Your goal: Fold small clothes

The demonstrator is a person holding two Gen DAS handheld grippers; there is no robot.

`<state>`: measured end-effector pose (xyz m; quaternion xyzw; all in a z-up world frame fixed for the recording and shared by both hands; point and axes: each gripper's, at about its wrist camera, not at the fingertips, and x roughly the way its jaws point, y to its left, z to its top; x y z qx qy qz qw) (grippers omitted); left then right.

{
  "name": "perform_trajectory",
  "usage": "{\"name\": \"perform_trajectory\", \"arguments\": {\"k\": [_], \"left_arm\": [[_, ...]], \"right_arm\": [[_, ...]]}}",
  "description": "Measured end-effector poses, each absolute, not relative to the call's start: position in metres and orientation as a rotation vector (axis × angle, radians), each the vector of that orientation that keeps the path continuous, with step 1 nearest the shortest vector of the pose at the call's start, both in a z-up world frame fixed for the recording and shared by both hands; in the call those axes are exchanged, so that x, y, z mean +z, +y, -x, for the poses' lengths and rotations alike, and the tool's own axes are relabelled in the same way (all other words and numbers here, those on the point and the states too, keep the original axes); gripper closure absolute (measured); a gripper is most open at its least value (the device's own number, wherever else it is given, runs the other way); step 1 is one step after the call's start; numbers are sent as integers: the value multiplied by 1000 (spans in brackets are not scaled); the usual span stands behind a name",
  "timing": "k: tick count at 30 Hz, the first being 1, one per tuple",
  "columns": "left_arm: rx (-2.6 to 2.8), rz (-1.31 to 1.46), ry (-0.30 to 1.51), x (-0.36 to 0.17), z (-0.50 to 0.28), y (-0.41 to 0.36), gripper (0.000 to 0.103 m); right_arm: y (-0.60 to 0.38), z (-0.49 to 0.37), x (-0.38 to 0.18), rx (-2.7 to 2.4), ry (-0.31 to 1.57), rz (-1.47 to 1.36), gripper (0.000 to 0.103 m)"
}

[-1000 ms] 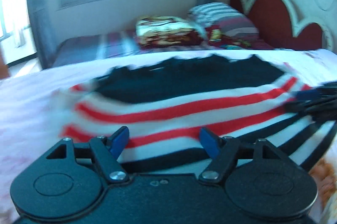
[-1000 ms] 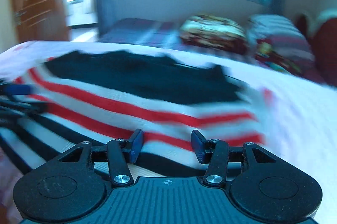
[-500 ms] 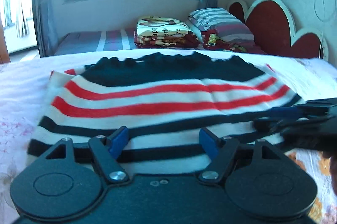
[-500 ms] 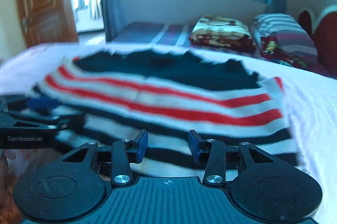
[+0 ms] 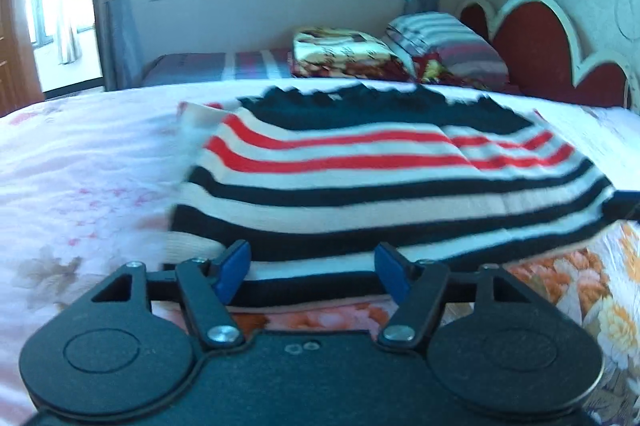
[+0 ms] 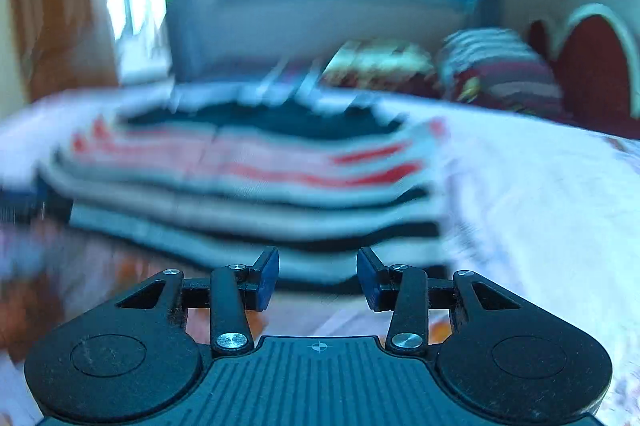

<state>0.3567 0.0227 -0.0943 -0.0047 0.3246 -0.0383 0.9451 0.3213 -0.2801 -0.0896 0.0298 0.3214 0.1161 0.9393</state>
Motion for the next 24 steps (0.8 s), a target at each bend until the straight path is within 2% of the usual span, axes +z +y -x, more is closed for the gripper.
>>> {"name": "perform_trajectory", "arguments": {"k": [6, 9, 10, 11, 16, 21, 24], "left_arm": [[-75, 74, 682, -102, -356, 45, 39], [-64, 52, 699, -102, -359, 41, 39], [-61, 51, 704, -101, -360, 40, 39], [-61, 53, 707, -101, -360, 40, 39], [-64, 47, 710, -103, -359, 42, 39], [-81, 31, 726, -102, -361, 44, 39], [-94, 22, 743, -100, -364, 45, 39]], "right_arm": [[-315, -341, -104, 181, 764, -125, 61], [-317, -334, -107, 190, 789, -113, 80], [-319, -331, -107, 186, 788, -101, 89], [-321, -328, -108, 184, 793, -93, 93], [-301, -313, -113, 158, 775, 112, 94], [-302, -320, -105, 120, 821, 67, 94], [-294, -306, -81, 95, 683, 90, 94]]}}
